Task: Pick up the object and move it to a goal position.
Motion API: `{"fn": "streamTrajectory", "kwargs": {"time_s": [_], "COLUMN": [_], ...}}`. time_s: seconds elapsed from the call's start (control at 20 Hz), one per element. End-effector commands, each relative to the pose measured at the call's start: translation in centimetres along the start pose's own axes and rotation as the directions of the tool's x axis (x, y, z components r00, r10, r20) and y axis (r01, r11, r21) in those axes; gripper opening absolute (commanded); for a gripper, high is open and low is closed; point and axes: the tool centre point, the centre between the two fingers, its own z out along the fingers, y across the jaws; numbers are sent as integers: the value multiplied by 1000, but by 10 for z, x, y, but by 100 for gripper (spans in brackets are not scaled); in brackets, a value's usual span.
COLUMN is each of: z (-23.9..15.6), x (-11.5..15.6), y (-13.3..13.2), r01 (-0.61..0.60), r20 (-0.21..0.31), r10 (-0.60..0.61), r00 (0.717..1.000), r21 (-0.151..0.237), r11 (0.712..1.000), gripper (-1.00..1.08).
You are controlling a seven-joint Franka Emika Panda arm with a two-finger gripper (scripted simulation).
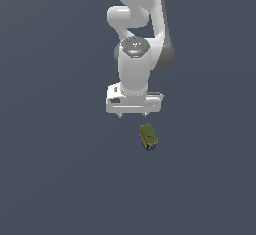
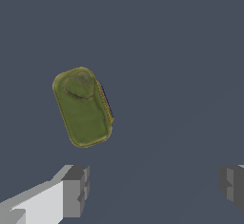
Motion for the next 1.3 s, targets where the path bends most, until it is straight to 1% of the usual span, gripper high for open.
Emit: {"fn": "streamTrajectory", "kwargs": {"time_s": [0.0,0.15,0.45,0.7,0.95,1.1,1.25], "z": [0,3,17,17,24,31,41], "x": [0,-2,-11,-10,-2,7,18], "y": [0,2,15,14,3,-10,-29], "r01": [0,-2,-17,-12,38,96,173], "r20": [0,6,39,38,35,30,23], "r10": [0,2,18,13,-38,-96,-173], "r00": [1000,1000,999,999,999,995,985], "r21": [0,-4,-25,-25,-24,-22,-19], "r11": [1000,1000,1000,1000,999,995,985], "gripper": [100,100,100,100,100,100,100]}}
